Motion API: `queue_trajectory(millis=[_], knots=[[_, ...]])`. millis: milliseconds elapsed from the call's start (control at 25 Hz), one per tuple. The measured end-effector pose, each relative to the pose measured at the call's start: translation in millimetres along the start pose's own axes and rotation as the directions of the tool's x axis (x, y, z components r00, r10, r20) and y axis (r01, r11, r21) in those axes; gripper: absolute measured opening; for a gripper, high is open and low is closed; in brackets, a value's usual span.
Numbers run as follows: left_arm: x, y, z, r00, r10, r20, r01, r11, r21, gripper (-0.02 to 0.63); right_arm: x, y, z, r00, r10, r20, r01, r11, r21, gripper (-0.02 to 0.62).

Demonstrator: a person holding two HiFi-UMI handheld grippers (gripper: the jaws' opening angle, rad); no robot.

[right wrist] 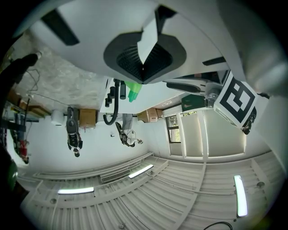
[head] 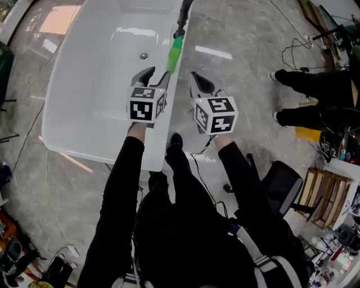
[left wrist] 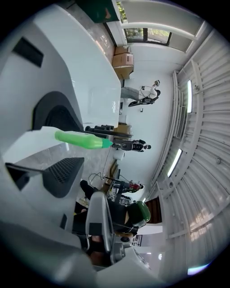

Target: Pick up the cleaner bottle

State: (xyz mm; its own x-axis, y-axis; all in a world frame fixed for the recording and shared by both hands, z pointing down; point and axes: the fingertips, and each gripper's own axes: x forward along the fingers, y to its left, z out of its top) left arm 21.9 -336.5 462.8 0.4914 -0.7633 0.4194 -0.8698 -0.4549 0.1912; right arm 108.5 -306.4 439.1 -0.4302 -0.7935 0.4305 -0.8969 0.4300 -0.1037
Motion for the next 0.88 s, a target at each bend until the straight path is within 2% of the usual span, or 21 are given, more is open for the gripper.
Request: queue_trajectory(millis=[240,480,880], knots=[[32,1,-14,0.999,-0.012,-0.052,0.013,1.000,0.022,0.193,19,-10,-5,1.000,0.003,-0.025,-0.003,1.000,0.003,0.002],[59,10,-29,0.995,-0.008,-0.104,0.010,1.000,0.013,0.230,40,-20,-9,0.999,0.004,-0.049,-0.004,1.000,0.011,0.002],[102,20,-57,0.988,0.029,-0.149,-0.025,0.999,0.028,0.249,61,-43,-27,0.996,-0.001,-0.090,0.003,1.000,0.019,0.002]])
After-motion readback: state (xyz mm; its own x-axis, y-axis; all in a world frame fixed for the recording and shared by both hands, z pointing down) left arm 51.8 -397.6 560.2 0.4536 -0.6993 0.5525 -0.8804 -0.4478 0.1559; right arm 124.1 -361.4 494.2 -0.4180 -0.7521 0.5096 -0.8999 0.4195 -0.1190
